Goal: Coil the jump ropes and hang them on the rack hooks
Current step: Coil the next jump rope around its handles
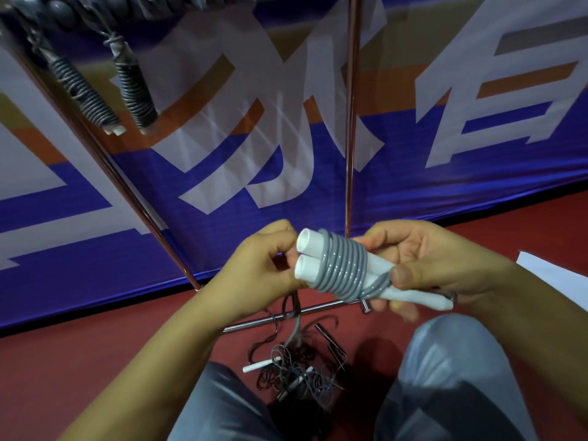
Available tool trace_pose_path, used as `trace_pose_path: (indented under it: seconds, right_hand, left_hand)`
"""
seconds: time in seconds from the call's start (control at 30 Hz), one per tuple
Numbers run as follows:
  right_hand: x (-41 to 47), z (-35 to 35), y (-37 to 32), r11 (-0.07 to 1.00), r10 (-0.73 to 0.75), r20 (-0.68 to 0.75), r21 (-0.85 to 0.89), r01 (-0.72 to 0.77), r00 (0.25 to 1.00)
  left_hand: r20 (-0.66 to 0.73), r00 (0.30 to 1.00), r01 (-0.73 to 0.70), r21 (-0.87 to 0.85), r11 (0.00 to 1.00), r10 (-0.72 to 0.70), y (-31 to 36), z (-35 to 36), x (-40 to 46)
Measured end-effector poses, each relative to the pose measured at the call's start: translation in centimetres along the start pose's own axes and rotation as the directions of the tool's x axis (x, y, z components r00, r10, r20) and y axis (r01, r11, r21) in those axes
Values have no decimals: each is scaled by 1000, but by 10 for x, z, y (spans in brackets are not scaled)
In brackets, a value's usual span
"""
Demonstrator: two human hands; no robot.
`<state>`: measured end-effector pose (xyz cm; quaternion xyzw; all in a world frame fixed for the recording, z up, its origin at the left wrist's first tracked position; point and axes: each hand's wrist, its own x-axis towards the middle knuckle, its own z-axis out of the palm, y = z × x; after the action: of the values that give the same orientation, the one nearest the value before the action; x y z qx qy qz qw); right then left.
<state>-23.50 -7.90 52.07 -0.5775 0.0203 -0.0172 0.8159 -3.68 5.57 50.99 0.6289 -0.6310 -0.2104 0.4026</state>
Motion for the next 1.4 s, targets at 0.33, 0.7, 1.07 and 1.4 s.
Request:
trace_pose_path:
  seconds: [0.33, 0.7, 1.07, 1.4]
  right_hand:
    - [2, 1, -6, 985, 172, 259, -37, -168, 951]
    - [20, 15, -3, 733, 433, -57, -559, -388, 900]
    - [36, 15, 30, 597, 266, -357, -669, -444, 896]
    - [32, 18, 38, 586, 60, -465, -700, -409, 883]
  left_hand:
    - [83, 996, 7, -233, 973, 12, -6, 12, 3]
    - [272, 957, 81, 85, 993, -102, -14, 5, 20]
    - [282, 876, 352, 179, 919, -391, -4, 4, 12]
    - [-79, 935, 352, 120, 928, -345, -2, 30, -1]
